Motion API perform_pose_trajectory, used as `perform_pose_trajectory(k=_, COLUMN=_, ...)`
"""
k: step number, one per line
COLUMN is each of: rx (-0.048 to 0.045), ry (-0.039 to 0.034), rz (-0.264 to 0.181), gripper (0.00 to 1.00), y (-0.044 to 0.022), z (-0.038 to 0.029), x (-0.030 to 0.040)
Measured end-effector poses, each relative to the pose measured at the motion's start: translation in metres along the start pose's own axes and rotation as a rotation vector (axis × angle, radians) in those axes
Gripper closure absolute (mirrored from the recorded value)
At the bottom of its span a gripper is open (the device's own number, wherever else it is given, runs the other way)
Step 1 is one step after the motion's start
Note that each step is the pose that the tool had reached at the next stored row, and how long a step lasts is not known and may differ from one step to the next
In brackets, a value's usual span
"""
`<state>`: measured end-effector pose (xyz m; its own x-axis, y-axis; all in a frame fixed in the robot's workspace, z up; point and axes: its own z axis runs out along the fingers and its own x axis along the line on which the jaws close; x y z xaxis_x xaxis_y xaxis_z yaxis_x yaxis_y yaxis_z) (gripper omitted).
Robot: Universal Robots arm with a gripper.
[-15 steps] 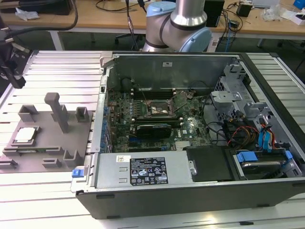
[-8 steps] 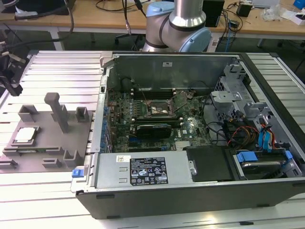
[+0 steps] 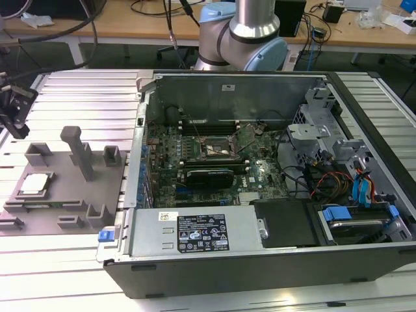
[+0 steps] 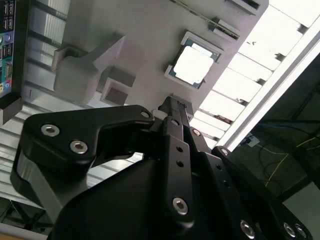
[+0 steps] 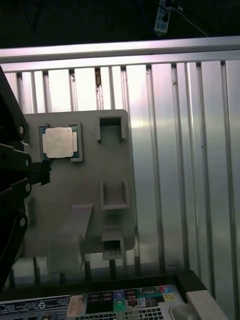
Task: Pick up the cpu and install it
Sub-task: 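Reach for the cpu, then pick up the cpu and move it towards the insertion slot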
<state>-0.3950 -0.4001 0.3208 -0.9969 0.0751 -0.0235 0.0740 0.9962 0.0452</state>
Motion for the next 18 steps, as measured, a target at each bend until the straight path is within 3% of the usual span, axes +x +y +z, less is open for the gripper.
perform_pose_trajectory(k=18, rx=0.0, ry=-0.0001, rz=0.0, gripper=0.89, y=-0.0002, z=0.0051, x=0.0013)
